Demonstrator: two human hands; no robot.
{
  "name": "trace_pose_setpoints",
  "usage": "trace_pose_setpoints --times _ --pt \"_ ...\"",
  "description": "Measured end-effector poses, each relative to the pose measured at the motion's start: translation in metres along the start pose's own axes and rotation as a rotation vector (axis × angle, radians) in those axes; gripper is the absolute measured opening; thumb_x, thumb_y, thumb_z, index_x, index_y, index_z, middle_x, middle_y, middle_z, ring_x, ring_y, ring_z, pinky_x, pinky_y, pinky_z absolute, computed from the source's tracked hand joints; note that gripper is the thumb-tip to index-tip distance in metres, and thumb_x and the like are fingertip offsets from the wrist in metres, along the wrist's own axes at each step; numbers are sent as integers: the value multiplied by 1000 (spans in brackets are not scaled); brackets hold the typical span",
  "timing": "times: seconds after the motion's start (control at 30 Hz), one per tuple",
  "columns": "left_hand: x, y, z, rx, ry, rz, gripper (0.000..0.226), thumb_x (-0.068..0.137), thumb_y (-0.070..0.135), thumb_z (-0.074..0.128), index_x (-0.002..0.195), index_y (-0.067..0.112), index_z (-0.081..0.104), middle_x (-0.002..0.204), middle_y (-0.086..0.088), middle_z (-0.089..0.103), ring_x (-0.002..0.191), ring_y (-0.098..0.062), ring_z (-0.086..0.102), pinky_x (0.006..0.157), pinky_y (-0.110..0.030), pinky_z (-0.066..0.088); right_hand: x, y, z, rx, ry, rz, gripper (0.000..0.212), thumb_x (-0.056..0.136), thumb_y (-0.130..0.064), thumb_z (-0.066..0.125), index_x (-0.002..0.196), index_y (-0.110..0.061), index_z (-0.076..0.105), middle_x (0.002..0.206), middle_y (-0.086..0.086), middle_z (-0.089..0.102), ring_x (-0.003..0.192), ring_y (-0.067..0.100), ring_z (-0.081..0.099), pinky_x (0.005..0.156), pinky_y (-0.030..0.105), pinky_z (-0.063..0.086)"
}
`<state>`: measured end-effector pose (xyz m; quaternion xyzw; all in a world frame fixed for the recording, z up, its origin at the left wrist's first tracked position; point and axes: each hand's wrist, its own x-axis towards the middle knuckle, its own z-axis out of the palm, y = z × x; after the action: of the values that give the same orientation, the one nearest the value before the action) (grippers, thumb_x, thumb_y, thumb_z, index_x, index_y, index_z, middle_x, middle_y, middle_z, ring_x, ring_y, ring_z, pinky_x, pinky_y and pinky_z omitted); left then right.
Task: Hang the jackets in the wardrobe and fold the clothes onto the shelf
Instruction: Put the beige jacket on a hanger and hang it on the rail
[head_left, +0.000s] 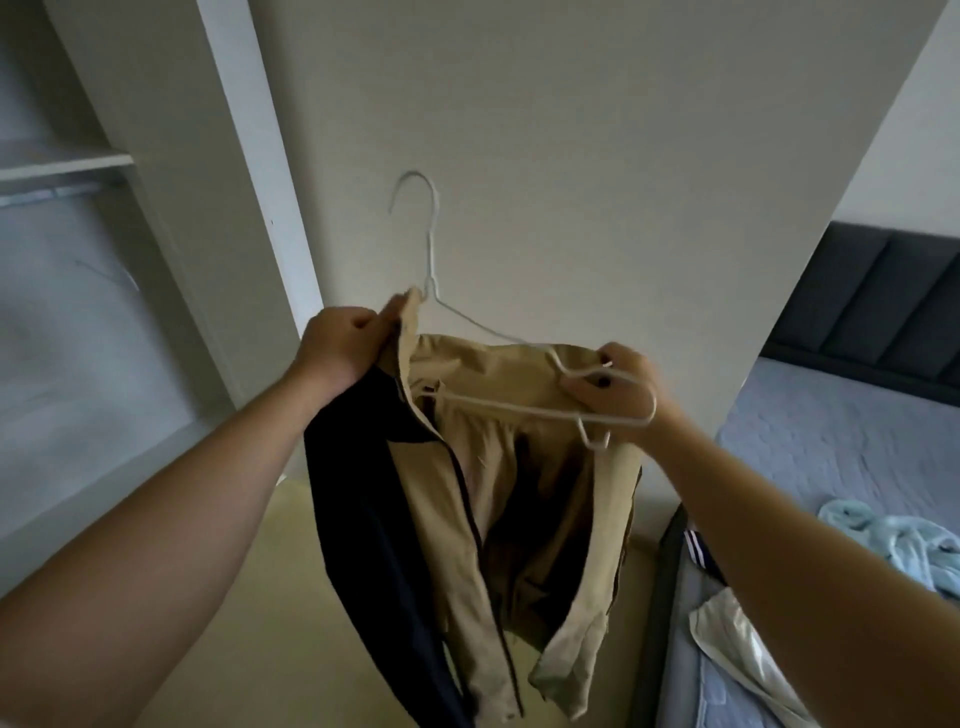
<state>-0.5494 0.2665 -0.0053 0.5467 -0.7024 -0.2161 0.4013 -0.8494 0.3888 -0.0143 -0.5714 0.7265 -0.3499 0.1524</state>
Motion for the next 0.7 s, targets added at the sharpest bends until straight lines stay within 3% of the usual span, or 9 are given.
trace_pose_setpoints --times 0.13,0.23,0.3,0.4,0.5,0.63,0.7 --pt "-8 -11 -5 154 -45 29 79 73 90 47 52 14 39 49 -4 32 47 -17 35 54 -32 29 13 -10 -23 -145 -225 -33 41 80 -21 79 108 -37 53 100 -10 58 82 8 57 58 19 45" --pt "-14 -17 -3 293 17 113 79 73 88 47 51 12 39 47 -5 37 49 -23 44 52 -31 29 15 -23 -29 -67 -284 -35 47 84 -4 67 108 -42 53 94 -10 58 79 12 59 49 15 45" --pt "-16 -20 -5 365 97 152 81 72 91 41 48 14 36 43 -2 36 47 -23 44 58 -32 29 16 -35 -28 22 -305 -22 46 86 -2 61 105 -43 53 89 -10 61 77 11 60 46 10 44" --pt "-18 -27 -10 528 246 155 81 76 91 36 46 16 40 42 1 41 47 -22 45 69 -36 35 14 -53 -23 66 -329 8 49 85 1 53 114 -39 51 101 -2 57 89 19 59 55 20 46" --pt "-25 -34 -10 597 359 145 82 76 93 35 44 18 43 42 0 42 48 -22 45 69 -38 36 14 -74 -11 183 -254 81 54 82 3 45 119 -36 50 108 2 54 96 24 55 62 28 47" --pt "-27 -40 -10 456 398 -9 80 74 94 38 48 18 43 47 0 48 53 -21 48 73 -37 32 1 -110 23 369 -88 115 59 79 6 45 122 -34 46 117 4 50 102 25 55 68 33 52" --pt "-25 -43 -13 354 391 -43 76 71 93 39 49 20 40 48 2 48 53 -19 48 74 -36 32 -9 -125 47 454 -175 64 66 78 7 50 125 -37 40 124 5 45 109 26 53 83 38 58"
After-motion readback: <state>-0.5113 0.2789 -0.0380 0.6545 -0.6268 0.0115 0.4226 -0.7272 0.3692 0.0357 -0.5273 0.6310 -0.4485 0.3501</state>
